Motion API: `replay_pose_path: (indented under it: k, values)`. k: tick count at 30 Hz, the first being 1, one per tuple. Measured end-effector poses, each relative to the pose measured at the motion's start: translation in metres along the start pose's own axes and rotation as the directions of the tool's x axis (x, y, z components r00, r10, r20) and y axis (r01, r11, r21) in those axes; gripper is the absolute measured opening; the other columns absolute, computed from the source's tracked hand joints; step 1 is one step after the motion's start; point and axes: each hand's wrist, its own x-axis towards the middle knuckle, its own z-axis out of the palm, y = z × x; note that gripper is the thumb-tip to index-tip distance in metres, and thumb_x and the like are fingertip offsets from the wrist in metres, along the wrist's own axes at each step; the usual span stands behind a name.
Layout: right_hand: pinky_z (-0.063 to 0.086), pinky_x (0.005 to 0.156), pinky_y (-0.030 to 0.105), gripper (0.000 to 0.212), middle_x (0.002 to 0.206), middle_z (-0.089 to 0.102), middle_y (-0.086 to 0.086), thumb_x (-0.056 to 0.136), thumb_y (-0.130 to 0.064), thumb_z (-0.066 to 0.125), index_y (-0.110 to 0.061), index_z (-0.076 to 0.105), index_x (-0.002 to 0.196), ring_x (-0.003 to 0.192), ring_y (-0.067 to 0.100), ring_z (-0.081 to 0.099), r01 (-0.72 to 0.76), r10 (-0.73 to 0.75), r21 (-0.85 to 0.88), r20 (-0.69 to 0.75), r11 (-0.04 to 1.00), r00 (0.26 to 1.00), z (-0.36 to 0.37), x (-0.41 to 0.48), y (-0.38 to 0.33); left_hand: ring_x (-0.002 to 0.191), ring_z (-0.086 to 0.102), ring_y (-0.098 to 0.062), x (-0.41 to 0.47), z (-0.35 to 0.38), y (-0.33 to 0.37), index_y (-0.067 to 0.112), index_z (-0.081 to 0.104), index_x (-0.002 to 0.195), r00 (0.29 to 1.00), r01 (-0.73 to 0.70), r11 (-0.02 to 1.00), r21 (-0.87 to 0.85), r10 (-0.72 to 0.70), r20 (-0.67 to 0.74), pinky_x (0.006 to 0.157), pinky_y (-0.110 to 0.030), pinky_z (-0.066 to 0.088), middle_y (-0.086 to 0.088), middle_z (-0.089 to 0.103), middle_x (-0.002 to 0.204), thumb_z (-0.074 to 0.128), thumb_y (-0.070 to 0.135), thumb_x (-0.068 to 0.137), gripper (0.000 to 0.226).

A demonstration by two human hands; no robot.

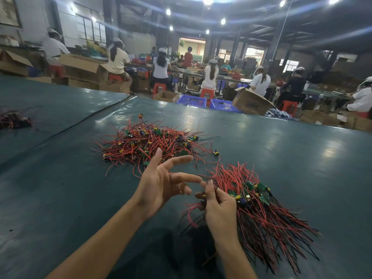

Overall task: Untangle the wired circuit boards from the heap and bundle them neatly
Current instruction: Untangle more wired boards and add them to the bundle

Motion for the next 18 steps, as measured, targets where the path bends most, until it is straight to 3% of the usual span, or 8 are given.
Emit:
replay_pose_path:
  k: [1,3,7,9,11,15,18]
  values:
    - [0.046,0.048,0.020,0.033,0.066,0.072,0.003,0.097,-0.036,0.052,-0.019,0.073,0.078,0.054,0.013,0.059,-0.028,0.028,0.035,0.002,0.999,1.000,0.001,-0.001,-0.002,0.057,0.060,-0.023,0.001,0.000,-0.002,0.010,0.068,0.103,0.998,0.006,1.000,0.028,-0.004,-0.067,0.062,-0.031,0.051,-0.020,0.071,0.081,0.032,0.070,0.085,0.073]
    - [0.047,0.048,0.019,0.037,0.068,0.073,0.005,0.096,-0.040,0.049,-0.016,0.075,0.084,0.055,0.011,0.061,-0.059,0.058,0.082,0.023,0.995,0.998,0.005,-0.001,-0.003,0.055,0.056,-0.018,0.003,0.001,-0.006,0.010,0.062,0.084,0.982,0.030,0.964,0.263,0.021,-0.189,0.061,-0.030,0.044,-0.009,0.067,0.068,0.037,0.072,0.079,0.067]
    - [0.051,0.056,0.019,0.044,0.057,0.066,-0.005,0.093,-0.039,0.046,-0.006,0.074,0.090,0.055,0.003,0.063,-0.002,-0.007,0.129,0.065,0.992,0.998,0.009,-0.002,-0.002,0.047,0.056,-0.011,0.003,0.009,-0.018,0.018,0.060,0.061,0.996,0.074,0.760,0.646,-0.019,-0.092,0.051,-0.022,0.040,0.002,0.063,0.055,0.057,0.062,0.081,0.048]
    - [0.051,0.068,0.024,0.047,0.059,0.064,-0.016,0.092,-0.048,0.044,-0.012,0.073,0.091,0.065,0.002,0.061,0.051,-0.054,0.023,0.114,0.998,0.992,0.007,-0.004,0.000,0.042,0.050,-0.003,0.001,0.013,-0.023,0.024,0.060,0.051,0.997,0.068,0.738,0.671,-0.083,-0.009,0.047,-0.014,0.036,0.008,0.057,0.048,0.056,0.057,0.081,0.044]
    - [0.052,0.070,0.023,0.044,0.062,0.067,-0.017,0.089,-0.052,0.044,-0.020,0.073,0.089,0.071,0.006,0.066,0.039,-0.043,0.037,0.134,0.999,0.990,0.005,-0.003,0.000,0.044,0.048,-0.003,0.000,0.017,-0.026,0.023,0.064,0.055,0.993,0.062,0.773,0.632,-0.109,0.035,0.048,-0.015,0.036,0.010,0.056,0.049,0.056,0.051,0.082,0.040]
    - [0.058,0.066,0.023,0.044,0.075,0.076,0.000,0.081,-0.056,0.049,-0.026,0.079,0.068,0.076,0.013,0.074,-0.060,0.053,0.089,0.080,0.994,0.995,0.003,0.002,-0.004,0.049,0.052,-0.008,-0.001,0.019,-0.029,-0.005,0.065,0.074,0.994,0.040,0.825,0.564,-0.089,0.059,0.054,-0.021,0.040,-0.001,0.061,0.058,0.059,0.042,0.084,0.048]
    - [0.059,0.070,0.034,0.037,0.072,0.075,0.007,0.075,-0.061,0.057,-0.032,0.079,0.068,0.075,0.018,0.073,-0.069,0.067,0.103,0.023,0.992,0.997,0.000,0.005,-0.002,0.048,0.050,-0.002,0.000,0.020,-0.030,0.016,0.064,0.058,0.998,0.014,0.843,0.538,-0.045,0.045,0.053,-0.014,0.039,0.009,0.057,0.052,0.056,0.027,0.093,0.038]
